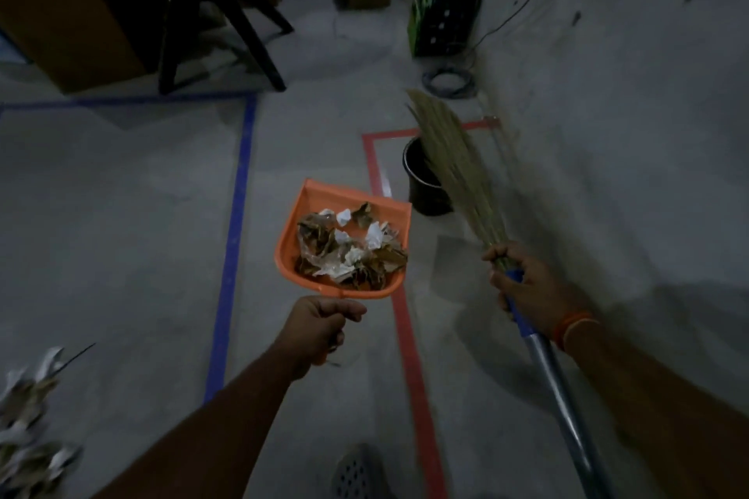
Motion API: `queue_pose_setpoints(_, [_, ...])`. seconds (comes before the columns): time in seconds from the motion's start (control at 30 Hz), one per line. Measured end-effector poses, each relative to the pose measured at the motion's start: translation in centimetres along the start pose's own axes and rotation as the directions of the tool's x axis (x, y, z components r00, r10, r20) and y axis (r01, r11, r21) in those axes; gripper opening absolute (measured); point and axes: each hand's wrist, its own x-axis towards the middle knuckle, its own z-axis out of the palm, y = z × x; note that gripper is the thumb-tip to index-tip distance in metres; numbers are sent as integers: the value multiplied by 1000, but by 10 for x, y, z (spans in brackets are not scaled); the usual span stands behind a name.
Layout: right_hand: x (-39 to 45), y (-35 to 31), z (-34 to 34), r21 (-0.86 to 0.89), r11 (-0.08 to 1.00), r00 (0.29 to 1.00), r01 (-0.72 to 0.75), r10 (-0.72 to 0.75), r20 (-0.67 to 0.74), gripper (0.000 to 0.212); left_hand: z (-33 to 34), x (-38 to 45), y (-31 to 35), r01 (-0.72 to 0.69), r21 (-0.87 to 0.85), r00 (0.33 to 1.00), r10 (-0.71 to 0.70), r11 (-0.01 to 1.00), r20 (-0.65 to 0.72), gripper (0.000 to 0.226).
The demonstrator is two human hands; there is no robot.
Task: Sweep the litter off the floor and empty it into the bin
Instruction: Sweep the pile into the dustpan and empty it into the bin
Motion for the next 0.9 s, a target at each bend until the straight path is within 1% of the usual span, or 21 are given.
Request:
queue_pose_setpoints(0.13, [68, 25, -39, -2, 1000, 998, -22, 22, -54, 20, 30, 84, 44, 7, 77, 999, -11, 997, 46, 40])
queue_pose_setpoints(0.23, [111, 45, -56, 1, 999, 995, -39, 39, -97, 22, 56, 145, 70, 7, 133, 997, -17, 991, 76, 42])
queue_pose_setpoints(0.33, [160, 66, -70, 14, 999, 991, -53, 54, -119, 20, 86, 211, 96, 9, 157, 997, -20, 987, 71, 40])
queue_pose_setpoints(0.57, [273, 107, -97, 7, 997, 996, -83, 83, -27, 22, 154, 360, 136, 41, 231, 998, -26, 972, -65, 31])
queue_pose_setpoints(0.7, [317, 125, -104, 0, 996, 996, -94, 94, 4, 27, 184, 417, 151, 118, 289, 989, -86, 950, -124, 25])
queue_pose_setpoints(0.8, [338, 137, -108, 3, 994, 994, -108, 108, 27, 29, 198, 447, 162, 160, 339, 984, -124, 927, -125, 20])
queue_pose_setpoints(0.9, [349, 144, -109, 4, 993, 992, -120, 120, 37, 25, 206, 469, 174, 176, 384, 983, -146, 906, -107, 14])
